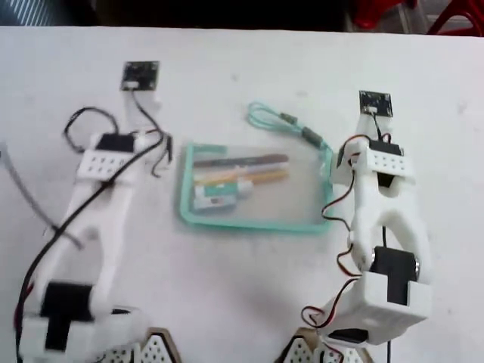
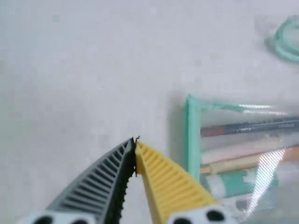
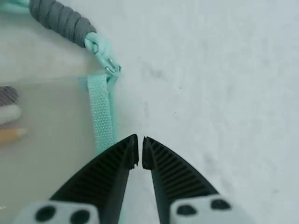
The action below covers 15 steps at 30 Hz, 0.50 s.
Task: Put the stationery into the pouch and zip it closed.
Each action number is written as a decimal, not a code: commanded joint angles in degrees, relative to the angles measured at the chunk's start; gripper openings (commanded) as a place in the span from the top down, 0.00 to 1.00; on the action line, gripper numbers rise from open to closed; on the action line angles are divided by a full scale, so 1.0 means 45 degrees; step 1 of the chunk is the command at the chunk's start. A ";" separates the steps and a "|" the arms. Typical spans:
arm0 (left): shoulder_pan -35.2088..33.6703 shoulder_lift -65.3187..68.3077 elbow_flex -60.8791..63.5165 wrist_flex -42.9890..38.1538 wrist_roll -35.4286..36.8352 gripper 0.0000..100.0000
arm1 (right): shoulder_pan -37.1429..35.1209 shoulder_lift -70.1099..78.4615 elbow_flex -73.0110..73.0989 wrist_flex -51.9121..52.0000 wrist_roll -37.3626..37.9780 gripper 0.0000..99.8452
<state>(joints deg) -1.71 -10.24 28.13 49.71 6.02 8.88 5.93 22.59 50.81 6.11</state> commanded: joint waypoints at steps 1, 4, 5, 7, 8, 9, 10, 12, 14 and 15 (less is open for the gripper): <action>-0.1084 -0.4601 0.2325 -0.2755 -0.3067 0.98 | -0.0088 -0.0654 -0.0078 -0.0088 -0.0117 0.98; -0.1885 -0.6593 0.2657 -0.2755 -0.3321 0.98 | -0.0147 -0.0694 -0.0156 -0.0088 -0.0117 0.98; -0.2022 -0.7082 0.2579 -0.2579 -0.3341 0.98 | -0.0166 -0.0713 -0.0176 -0.0088 -0.0117 0.98; -0.2139 -0.7766 0.2110 -0.1993 -0.3341 0.98 | -0.0205 -0.0752 -0.0332 -0.0068 -0.0137 0.98; -0.2139 -0.7961 0.1797 -0.1661 -0.3341 0.98 | -0.0283 -0.0850 -0.0508 0.0088 -0.0137 0.98; -0.2139 -0.8098 0.1387 -0.1309 -0.3341 0.98 | -0.0361 -0.1045 -0.0762 0.0479 -0.0137 0.98; -0.2120 -0.8176 0.0957 -0.0938 -0.3341 0.98 | -0.0459 -0.1299 -0.1133 0.1045 -0.0137 0.98; -0.2100 -0.8195 -0.0020 -0.0234 -0.3341 0.98 | -0.0869 -0.2061 -0.2090 0.2608 -0.0137 0.98; -0.2100 -0.8195 -0.1114 0.0488 -0.3341 0.98 | -0.1534 -0.3038 -0.3341 0.4484 -0.0137 0.98; -0.2100 -0.8195 -0.1661 0.0879 -0.3341 0.98 | -0.1905 -0.3624 -0.4044 0.5382 -0.0098 0.98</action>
<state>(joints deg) -10.68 -45.14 31.47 47.96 -8.48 4.48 -2.24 13.54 64.26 6.02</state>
